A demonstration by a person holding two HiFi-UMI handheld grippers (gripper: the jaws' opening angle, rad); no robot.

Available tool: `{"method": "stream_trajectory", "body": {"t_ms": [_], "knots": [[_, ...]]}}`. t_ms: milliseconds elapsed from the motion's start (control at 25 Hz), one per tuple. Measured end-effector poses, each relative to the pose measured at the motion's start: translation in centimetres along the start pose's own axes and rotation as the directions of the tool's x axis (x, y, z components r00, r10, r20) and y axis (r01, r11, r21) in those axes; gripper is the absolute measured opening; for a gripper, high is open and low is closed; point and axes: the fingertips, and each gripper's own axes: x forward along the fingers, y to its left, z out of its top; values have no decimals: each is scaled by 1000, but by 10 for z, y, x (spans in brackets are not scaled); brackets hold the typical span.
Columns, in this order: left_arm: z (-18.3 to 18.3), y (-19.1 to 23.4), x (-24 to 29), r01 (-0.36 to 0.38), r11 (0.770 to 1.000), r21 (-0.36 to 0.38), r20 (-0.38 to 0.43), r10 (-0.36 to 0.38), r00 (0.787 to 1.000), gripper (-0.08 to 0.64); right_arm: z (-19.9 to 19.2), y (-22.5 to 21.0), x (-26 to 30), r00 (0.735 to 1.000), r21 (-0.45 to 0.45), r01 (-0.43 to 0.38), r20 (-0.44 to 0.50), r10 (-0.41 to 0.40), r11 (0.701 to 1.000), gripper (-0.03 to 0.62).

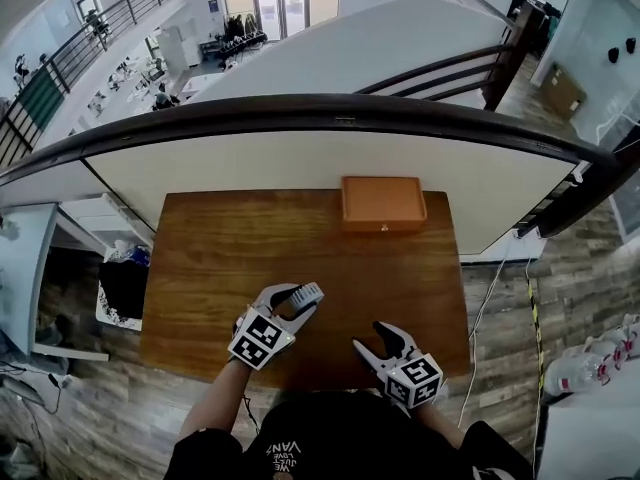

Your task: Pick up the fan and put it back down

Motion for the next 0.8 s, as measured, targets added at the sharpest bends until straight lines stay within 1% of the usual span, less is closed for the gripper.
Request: {"method": "stream_trajectory", "body": {"t_ms": [160, 360, 600, 800], "knots": [[7, 39, -17, 25, 997, 72, -15, -24, 1000, 184, 13, 19, 29, 1000, 13, 23, 18, -24, 1000, 227], [20, 89, -36, 42, 990, 131, -3, -42, 999, 184, 19, 40, 65, 1000, 2, 18, 18, -18, 1000, 227], [32, 139, -46, 57, 981, 187, 3, -58, 998, 185, 22, 54, 92, 999, -2, 29, 19, -29, 1000, 227], [42, 184, -49, 48, 972, 231, 1, -50, 999, 185, 24, 61, 112, 999, 0, 43, 16, -43, 999, 227]]}}
